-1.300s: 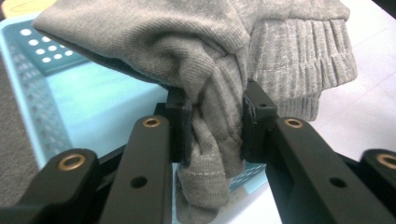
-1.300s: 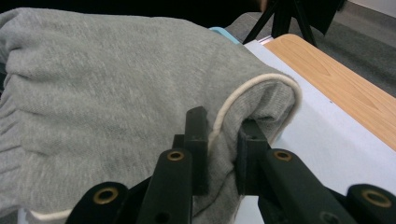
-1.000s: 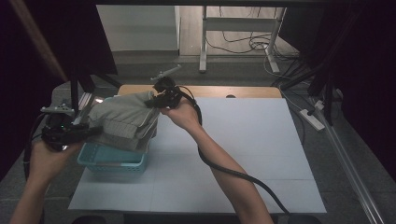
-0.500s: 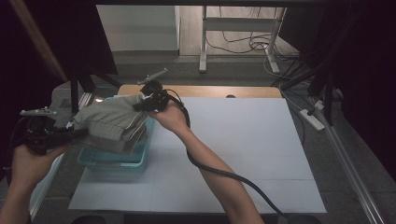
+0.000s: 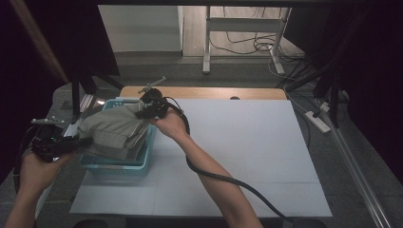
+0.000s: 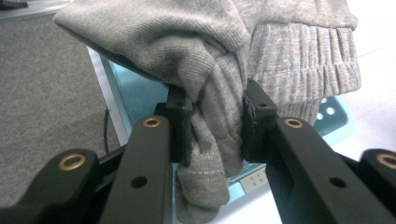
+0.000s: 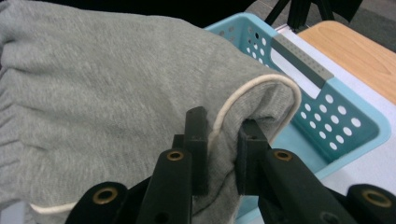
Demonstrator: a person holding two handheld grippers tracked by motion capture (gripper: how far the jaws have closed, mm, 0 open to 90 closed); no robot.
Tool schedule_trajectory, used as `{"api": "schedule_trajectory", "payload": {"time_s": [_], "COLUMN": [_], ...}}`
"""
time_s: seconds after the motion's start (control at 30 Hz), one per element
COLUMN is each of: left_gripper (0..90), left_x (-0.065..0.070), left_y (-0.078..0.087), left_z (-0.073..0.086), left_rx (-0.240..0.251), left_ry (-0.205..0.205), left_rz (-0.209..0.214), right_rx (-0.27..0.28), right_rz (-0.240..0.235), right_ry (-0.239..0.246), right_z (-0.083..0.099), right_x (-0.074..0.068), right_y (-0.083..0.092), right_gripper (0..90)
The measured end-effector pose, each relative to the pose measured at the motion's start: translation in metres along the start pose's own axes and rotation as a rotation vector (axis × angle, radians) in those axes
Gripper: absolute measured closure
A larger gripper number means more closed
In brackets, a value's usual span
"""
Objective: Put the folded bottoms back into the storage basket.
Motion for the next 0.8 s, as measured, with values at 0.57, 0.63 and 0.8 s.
{"api": "schedule_trajectory", "payload": {"time_s": [0.57, 0.63, 0.8], "left_gripper": [67.5, 67.2, 64.4], "left_x": [-0.007, -0.007, -0.008], "left_y": [-0.048, -0.053, -0.063], "left_z": [0.02, 0.022, 0.023], "left_rx": [-0.07, -0.087, -0.117], "left_ry": [0.035, 0.03, 0.021], "left_rz": [-0.042, -0.052, -0.077], "right_rx": [-0.05, -0.056, -0.073], "right_rz": [0.105, 0.112, 0.129], "right_ry": [-0.004, -0.009, -0.009], "right_z": [0.025, 0.028, 0.034], "right_x": [0.015, 0.015, 0.017], "right_y": [-0.027, -0.03, -0.036], "right_gripper": [77.4, 76.9, 73.3]}}
Point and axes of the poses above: each handheld gripper's, and its own axes: y roughly backward along the jaws, z roughly out of its underside, x roughly to its right, the point moved 3 cm from there along -y, roughly forward along the jaws, and after that the axes turned 12 degrees about x, right-handed, at the moved point
